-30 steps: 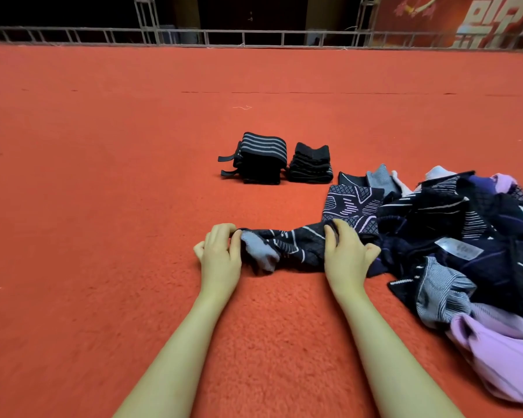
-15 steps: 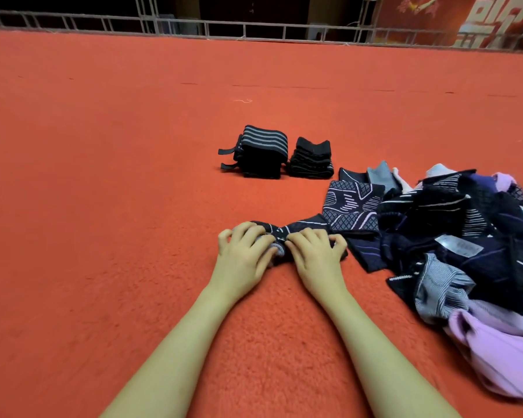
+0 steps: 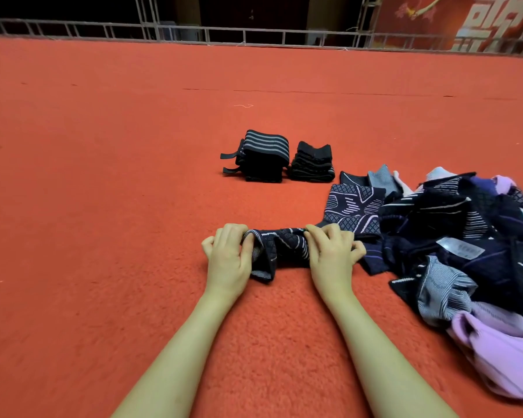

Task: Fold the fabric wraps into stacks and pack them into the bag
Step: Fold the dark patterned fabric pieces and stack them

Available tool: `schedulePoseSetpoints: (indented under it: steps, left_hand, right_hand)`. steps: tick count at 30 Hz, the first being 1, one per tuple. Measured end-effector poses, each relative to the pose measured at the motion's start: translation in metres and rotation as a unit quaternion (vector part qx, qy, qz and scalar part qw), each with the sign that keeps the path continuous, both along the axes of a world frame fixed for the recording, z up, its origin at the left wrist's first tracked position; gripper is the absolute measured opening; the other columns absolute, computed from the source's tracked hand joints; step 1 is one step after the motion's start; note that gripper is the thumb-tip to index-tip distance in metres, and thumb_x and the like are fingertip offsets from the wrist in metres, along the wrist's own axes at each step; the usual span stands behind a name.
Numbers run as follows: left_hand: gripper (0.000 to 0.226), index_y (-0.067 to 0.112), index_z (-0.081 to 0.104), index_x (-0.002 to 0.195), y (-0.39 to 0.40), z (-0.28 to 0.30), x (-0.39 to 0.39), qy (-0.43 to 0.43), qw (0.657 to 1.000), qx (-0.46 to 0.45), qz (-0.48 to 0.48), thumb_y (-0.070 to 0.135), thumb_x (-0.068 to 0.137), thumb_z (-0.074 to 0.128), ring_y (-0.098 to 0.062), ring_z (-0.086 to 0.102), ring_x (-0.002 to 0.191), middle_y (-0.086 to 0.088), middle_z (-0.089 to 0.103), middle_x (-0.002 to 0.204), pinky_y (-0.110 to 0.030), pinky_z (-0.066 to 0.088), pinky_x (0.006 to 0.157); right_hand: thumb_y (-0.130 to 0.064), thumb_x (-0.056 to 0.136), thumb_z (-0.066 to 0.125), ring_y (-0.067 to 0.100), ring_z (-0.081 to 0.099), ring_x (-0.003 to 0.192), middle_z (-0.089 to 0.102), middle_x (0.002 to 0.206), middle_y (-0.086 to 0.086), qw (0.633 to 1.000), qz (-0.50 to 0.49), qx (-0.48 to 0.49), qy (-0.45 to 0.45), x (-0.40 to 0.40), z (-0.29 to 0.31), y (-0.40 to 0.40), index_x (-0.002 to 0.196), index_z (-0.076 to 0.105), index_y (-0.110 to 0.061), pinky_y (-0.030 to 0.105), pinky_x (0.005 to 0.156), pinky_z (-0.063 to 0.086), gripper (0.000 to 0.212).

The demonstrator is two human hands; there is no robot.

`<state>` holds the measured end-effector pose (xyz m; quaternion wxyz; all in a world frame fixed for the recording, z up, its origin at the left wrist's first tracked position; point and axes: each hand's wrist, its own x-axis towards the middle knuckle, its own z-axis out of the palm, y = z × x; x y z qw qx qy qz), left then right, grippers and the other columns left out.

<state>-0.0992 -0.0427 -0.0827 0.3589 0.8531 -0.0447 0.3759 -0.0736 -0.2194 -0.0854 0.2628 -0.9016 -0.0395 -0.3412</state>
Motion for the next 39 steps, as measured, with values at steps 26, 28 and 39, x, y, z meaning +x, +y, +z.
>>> schedulePoseSetpoints:
  steps: [26,28,39]
  left_hand:
    - [0.017,0.014,0.062,0.085,0.028,0.045,-0.023,-0.051,0.972,0.224,-0.043,0.026,0.078,0.053,-0.019,0.051,0.109,-0.002,0.063,0.113,-0.029,0.020,0.083]
    - [0.023,0.014,0.059,0.086,0.035,0.039,-0.038,-0.010,0.973,0.214,-0.085,0.032,0.078,0.047,-0.017,0.056,0.101,0.003,0.063,0.103,-0.030,0.022,0.085]
    - [0.047,0.016,0.062,0.109,-0.004,0.019,-0.048,0.249,0.914,0.306,0.093,0.052,0.094,0.037,-0.028,0.048,0.108,-0.002,0.058,0.112,-0.040,0.026,0.091]
  right_hand:
    - [-0.042,0.091,0.050,0.012,0.058,0.096,0.067,0.101,-0.012,0.965,0.178,-0.157,-0.112,-0.036,0.019,0.008,0.095,0.072,-0.028,0.038,0.084,0.020,0.026]
    - [-0.040,0.092,0.048,0.010,0.058,0.096,0.066,0.099,-0.012,0.972,0.178,-0.117,-0.102,-0.043,0.017,0.007,0.092,0.072,-0.028,0.037,0.084,0.020,0.027]
    - [-0.046,0.095,0.047,0.028,0.040,0.120,0.052,0.128,0.006,0.984,-0.050,-0.063,0.159,-0.031,0.016,-0.023,0.136,0.044,-0.012,0.040,0.097,0.016,0.053]
